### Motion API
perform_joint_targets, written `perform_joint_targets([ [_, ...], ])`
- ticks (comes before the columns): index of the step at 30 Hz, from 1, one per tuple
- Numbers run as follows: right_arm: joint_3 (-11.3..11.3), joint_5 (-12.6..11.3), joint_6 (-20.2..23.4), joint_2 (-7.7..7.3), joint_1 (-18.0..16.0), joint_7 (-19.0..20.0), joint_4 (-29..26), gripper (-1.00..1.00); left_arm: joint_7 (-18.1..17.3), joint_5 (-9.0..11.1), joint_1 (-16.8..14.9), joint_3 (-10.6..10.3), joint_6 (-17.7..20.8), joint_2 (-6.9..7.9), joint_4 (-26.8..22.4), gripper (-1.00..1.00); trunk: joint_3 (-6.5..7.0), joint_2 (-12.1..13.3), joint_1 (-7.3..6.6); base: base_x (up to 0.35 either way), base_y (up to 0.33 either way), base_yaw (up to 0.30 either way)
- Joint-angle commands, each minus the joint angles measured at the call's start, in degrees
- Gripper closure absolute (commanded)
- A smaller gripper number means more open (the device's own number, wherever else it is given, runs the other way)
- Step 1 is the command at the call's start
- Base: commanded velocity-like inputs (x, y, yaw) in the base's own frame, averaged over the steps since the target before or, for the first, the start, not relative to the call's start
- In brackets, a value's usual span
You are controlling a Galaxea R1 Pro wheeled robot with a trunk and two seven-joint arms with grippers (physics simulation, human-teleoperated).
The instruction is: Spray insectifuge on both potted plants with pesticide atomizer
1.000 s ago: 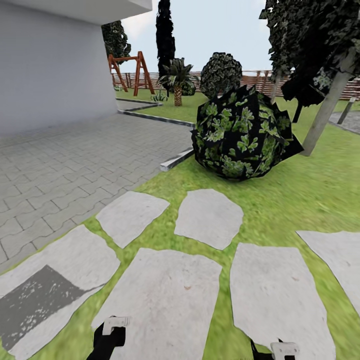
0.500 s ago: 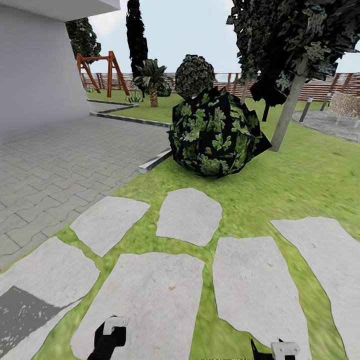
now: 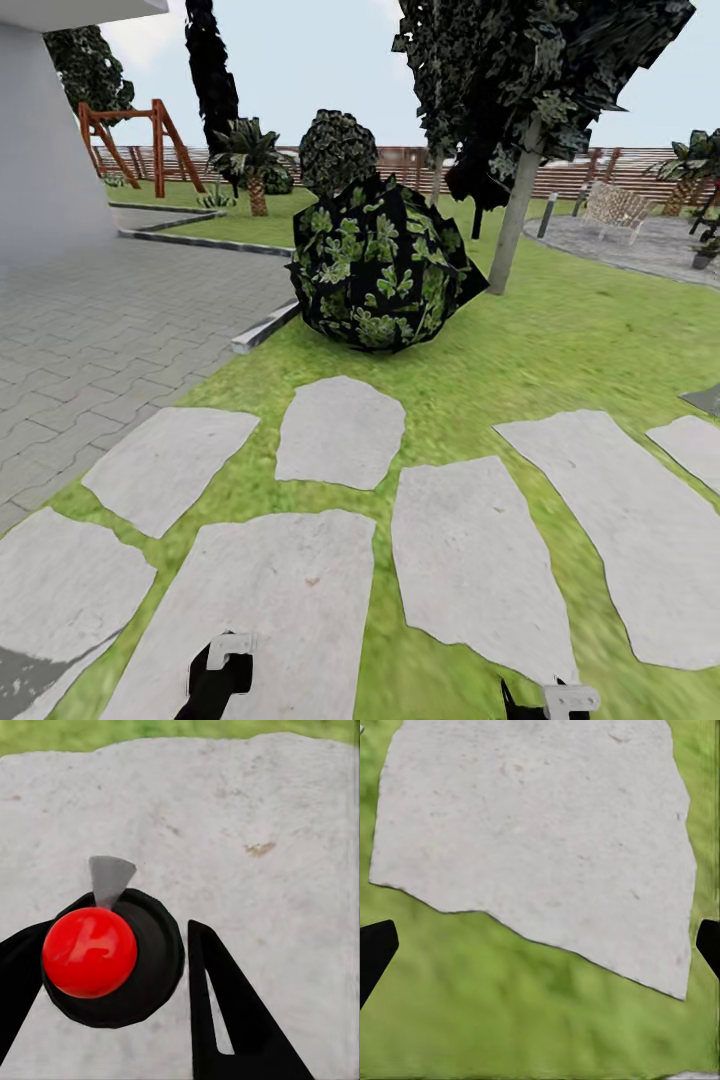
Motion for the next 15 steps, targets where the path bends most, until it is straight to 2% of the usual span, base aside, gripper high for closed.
perform_joint_targets([
  [1, -0.3, 0.5, -0.2, 0.03, -0.1, 0.0, 0.1, -1.0, 0.2, 0.0, 0.0, 0.0, -0.1, -0.01, 0.0, 1.0, -0.04, 0.0, -0.01, 0.0, 0.0, -0.297],
  [15, -0.3, 0.4, -0.2, 0.11, 0.0, 0.0, 0.0, -1.0, 0.1, -0.2, 0.0, -0.4, -0.1, -0.08, 0.0, 1.0, -0.04, 0.0, -0.01, 0.0, 0.0, -0.297],
])
